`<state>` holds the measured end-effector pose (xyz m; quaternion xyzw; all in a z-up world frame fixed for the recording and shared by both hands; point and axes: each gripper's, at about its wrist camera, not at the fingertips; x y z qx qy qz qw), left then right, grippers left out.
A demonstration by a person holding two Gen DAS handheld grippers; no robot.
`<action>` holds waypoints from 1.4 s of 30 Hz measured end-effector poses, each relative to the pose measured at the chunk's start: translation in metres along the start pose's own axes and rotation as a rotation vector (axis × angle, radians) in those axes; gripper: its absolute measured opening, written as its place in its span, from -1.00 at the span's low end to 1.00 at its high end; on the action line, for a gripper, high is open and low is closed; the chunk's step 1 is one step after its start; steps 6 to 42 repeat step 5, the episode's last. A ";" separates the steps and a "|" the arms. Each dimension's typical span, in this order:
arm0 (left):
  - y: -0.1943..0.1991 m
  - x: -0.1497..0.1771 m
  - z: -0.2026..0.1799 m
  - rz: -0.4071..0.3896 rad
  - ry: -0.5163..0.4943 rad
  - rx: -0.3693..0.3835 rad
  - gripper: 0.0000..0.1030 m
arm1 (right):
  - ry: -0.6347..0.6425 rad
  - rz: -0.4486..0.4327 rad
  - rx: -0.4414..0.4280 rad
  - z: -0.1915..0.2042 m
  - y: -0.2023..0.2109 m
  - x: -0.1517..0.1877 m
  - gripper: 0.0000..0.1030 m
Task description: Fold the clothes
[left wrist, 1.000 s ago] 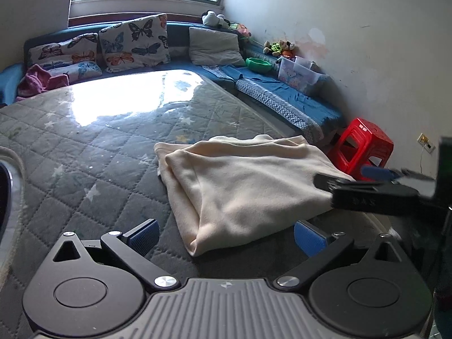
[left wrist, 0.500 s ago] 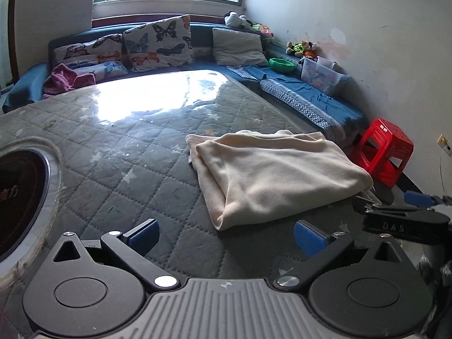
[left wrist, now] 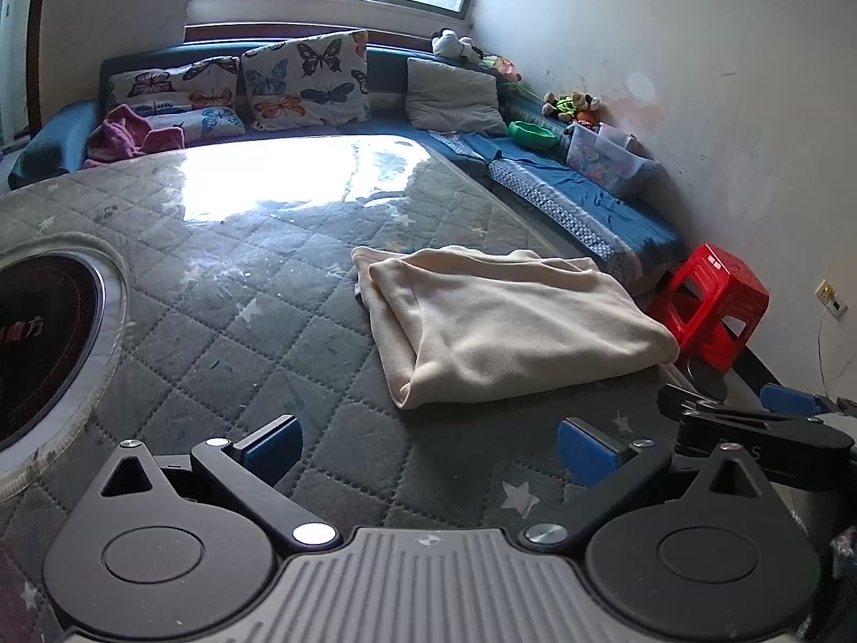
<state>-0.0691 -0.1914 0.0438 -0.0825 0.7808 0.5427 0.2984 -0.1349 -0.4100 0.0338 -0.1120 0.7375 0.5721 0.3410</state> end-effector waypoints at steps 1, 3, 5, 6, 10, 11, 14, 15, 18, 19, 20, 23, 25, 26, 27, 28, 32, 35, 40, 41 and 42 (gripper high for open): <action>0.000 0.000 0.000 0.000 0.003 0.001 1.00 | -0.004 -0.001 -0.004 0.000 0.002 0.000 1.00; 0.001 0.001 -0.001 -0.001 0.004 -0.001 1.00 | -0.009 -0.003 -0.004 0.000 0.005 0.000 1.00; 0.002 0.002 -0.003 -0.003 0.002 -0.008 1.00 | -0.015 -0.004 -0.001 0.001 0.008 0.000 1.00; 0.002 0.002 -0.003 -0.003 0.002 -0.008 1.00 | -0.015 -0.004 -0.001 0.001 0.008 0.000 1.00; 0.002 0.002 -0.003 -0.003 0.002 -0.008 1.00 | -0.015 -0.004 -0.001 0.001 0.008 0.000 1.00; 0.002 0.002 -0.003 -0.003 0.002 -0.008 1.00 | -0.015 -0.004 -0.001 0.001 0.008 0.000 1.00; 0.002 0.002 -0.003 -0.003 0.002 -0.008 1.00 | -0.015 -0.004 -0.001 0.001 0.008 0.000 1.00; 0.002 0.002 -0.003 -0.003 0.002 -0.008 1.00 | -0.015 -0.004 -0.001 0.001 0.008 0.000 1.00; 0.002 0.002 -0.003 -0.003 0.002 -0.008 1.00 | -0.015 -0.004 -0.001 0.001 0.008 0.000 1.00; 0.002 0.002 -0.003 -0.003 0.002 -0.008 1.00 | -0.015 -0.004 -0.001 0.001 0.008 0.000 1.00; 0.002 0.002 -0.003 -0.003 0.002 -0.008 1.00 | -0.015 -0.004 -0.001 0.001 0.008 0.000 1.00; 0.002 0.002 -0.003 -0.003 0.002 -0.008 1.00 | -0.015 -0.004 -0.001 0.001 0.008 0.000 1.00; 0.002 0.002 -0.003 -0.003 0.002 -0.008 1.00 | -0.015 -0.004 -0.001 0.001 0.008 0.000 1.00; 0.002 0.002 -0.003 -0.003 0.002 -0.008 1.00 | -0.015 -0.004 -0.001 0.001 0.008 0.000 1.00; 0.002 0.002 -0.003 -0.003 0.002 -0.008 1.00 | -0.015 -0.004 -0.001 0.001 0.008 0.000 1.00; 0.002 0.002 -0.003 -0.003 0.002 -0.008 1.00 | -0.015 -0.004 -0.001 0.001 0.008 0.000 1.00; 0.002 0.002 -0.003 -0.003 0.002 -0.008 1.00 | -0.015 -0.004 -0.001 0.001 0.008 0.000 1.00; 0.002 0.002 -0.003 -0.003 0.002 -0.008 1.00 | -0.015 -0.004 -0.001 0.001 0.008 0.000 1.00; 0.002 0.002 -0.003 -0.003 0.002 -0.008 1.00 | -0.015 -0.004 -0.001 0.001 0.008 0.000 1.00; 0.002 0.002 -0.003 -0.003 0.002 -0.008 1.00 | -0.015 -0.004 -0.001 0.001 0.008 0.000 1.00; 0.002 0.002 -0.003 -0.003 0.002 -0.008 1.00 | -0.015 -0.004 -0.001 0.001 0.008 0.000 1.00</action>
Point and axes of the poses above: each gripper's, at about its wrist camera, not at the fingertips, and y roughly against the way its jaws point, z to its left, x to its underside, and after that the axes turned 11 degrees about z, right-handed
